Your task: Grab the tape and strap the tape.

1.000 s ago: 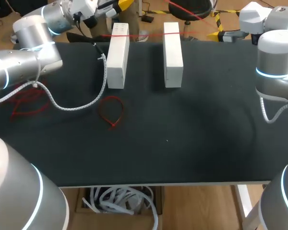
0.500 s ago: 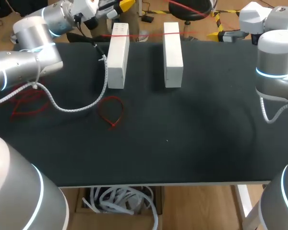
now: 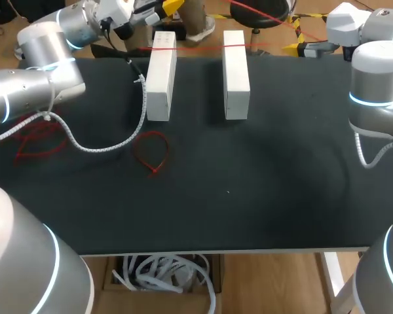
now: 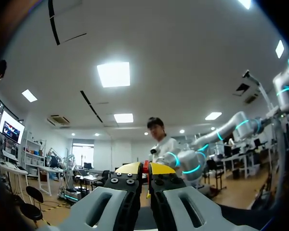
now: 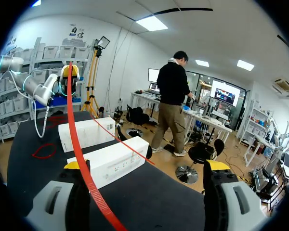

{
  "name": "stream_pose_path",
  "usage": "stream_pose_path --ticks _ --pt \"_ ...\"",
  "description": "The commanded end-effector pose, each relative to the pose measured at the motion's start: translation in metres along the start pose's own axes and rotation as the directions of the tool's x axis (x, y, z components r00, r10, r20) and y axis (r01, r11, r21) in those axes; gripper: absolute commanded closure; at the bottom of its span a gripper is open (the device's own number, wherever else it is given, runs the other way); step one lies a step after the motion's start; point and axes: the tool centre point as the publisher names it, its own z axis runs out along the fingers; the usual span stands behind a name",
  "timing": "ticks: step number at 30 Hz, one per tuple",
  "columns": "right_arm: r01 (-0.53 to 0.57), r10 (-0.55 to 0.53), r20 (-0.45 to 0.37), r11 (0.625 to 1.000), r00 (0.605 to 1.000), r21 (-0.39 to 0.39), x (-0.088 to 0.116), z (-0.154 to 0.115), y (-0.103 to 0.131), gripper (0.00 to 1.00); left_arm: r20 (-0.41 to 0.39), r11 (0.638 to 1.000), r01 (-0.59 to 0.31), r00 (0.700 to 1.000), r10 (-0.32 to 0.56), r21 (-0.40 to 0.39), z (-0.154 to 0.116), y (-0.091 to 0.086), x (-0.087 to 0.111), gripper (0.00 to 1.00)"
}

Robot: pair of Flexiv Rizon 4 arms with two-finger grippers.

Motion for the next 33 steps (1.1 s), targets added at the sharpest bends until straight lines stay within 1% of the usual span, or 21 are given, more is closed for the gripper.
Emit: stream_pose_path --ticks 1,3,4,6,8,9,11,12,14,15,17,19,20,21,23,25,26,27,30,32,33 --pt "0.0 0.0 -0.001 1.0 1.0 0.0 0.0 0.0 0.0 0.0 -0.004 1.0 0.001 1.0 -0.001 0.002 -0.001 0.001 -0.001 1.0" --pt "-0.011 0.011 -0.007 1.0 1.0 -0.03 0.001 0.001 0.011 0.0 -0.004 1.0 0.001 1.0 -0.001 0.002 -0.001 0.001 -0.001 1.0" --pt "-0.055 0.054 -0.019 0.997 0.998 -0.054 0.002 0.0 0.016 0.0 -0.004 1.0 0.001 1.0 -0.001 0.002 -0.001 0.001 -0.001 1.0" --pt "-0.127 0.127 -0.001 0.988 0.992 -0.091 0.004 -0.001 0.023 0.0 -0.004 1.0 0.001 1.0 -0.001 0.002 -0.001 0.001 -0.001 1.0" --pt "-0.247 0.252 0.02 0.961 0.968 -0.127 0.007 -0.003 0.026 0.0 -0.004 1.0 0.001 1.0 -0.001 0.002 -0.001 0.001 -0.001 1.0" --pt "-0.254 0.264 0.041 0.951 0.964 -0.175 0.01 -0.004 0.03 0.0 -0.004 1.0 0.001 1.0 -0.001 0.002 -0.001 0.001 -0.001 1.0" --pt "-0.295 0.318 0.08 0.931 0.945 -0.213 0.017 -0.01 0.035 0.0 -0.004 1.0 0.001 1.0 -0.001 0.002 -0.001 0.001 -0.001 1.0" --pt "-0.343 0.371 0.082 0.909 0.925 -0.236 0.019 -0.011 0.036 0.0 -0.004 1.0 0.001 1.0 -0.001 0.002 -0.001 0.001 -0.001 1.0" --pt "-0.465 0.5 0.097 0.849 0.861 -0.251 0.02 -0.016 0.033 0.0 -0.004 1.0 0.001 1.0 -0.001 0.002 -0.001 0.001 -0.001 1.0" --pt "-0.543 0.58 0.083 0.797 0.81 -0.265 0.019 -0.017 0.031 0.0 -0.004 1.0 0.001 1.0 -0.001 0.002 -0.001 0.001 -0.001 1.0" --pt "-0.659 0.699 0.105 0.706 0.707 -0.261 0.017 -0.021 0.025 0.0 -0.004 1.0 0.001 1.0 -0.001 0.002 -0.001 0.001 -0.001 1.0" --pt "-0.732 0.773 0.127 0.631 0.621 -0.256 0.015 -0.024 0.021 0.0 -0.004 1.0 0.001 1.0 -0.001 0.002 -0.001 0.001 -0.001 1.0" --pt "-0.752 0.792 0.123 0.607 0.597 -0.258 0.015 -0.026 0.02 0.0 -0.004 1.0 0.001 1.0 -0.001 0.002 -0.001 0.001 -0.001 1.0" --pt "-0.789 0.831 0.112 0.554 0.545 -0.267 0.016 -0.027 0.02 0.0 -0.004 1.0 0.001 1.0 -0.001 0.002 -0.001 0.001 -0.001 1.0" --pt "-0.843 0.883 0.112 0.469 0.457 -0.264 0.016 -0.03 0.018 0.0 -0.004 1.0 0.001 1.0 -0.001 0.002 -0.001 0.001 -0.001 1.0" --pt "-0.869 0.906 0.1 0.423 0.411 -0.257 0.016 -0.031 0.018 0.0 -0.004 1.0 0.001 1.0 -0.001 0.002 -0.001 0.001 -0.001 1.0" --pt "-0.884 0.921 0.089 0.389 0.38 -0.26 0.017 -0.032 0.018 0.0 -0.004 1.0 0.001 1.0 -0.001 0.002 -0.001 0.001 -0.001 1.0" --pt "-0.892 0.927 0.087 0.375 0.365 -0.254 0.019 -0.033 0.02 0.0 -0.004 1.0 0.001 1.0 -0.001 0.002 -0.001 0.001 -0.001 1.0" --pt "-0.921 0.951 0.065 0.307 0.301 -0.239 0.027 -0.038 0.026 0.0 -0.004 1.0 0.001 1.0 -0.001 0.002 -0.001 0.001 -0.001 1.0" --pt "-0.93 0.959 0.025 0.281 0.284 -0.237 0.036 -0.039 0.034 0.0 -0.004 1.0 0.001 1.0 -0.001 0.002 -0.001 0.001 -0.001 1.0" --pt "-0.931 0.958 0.008 0.282 0.287 -0.23 0.04 -0.038 0.036 0.0 -0.004 1.0 0.001 1.0 -0.001 0.002 -0.001 0.001 -0.001 1.0"
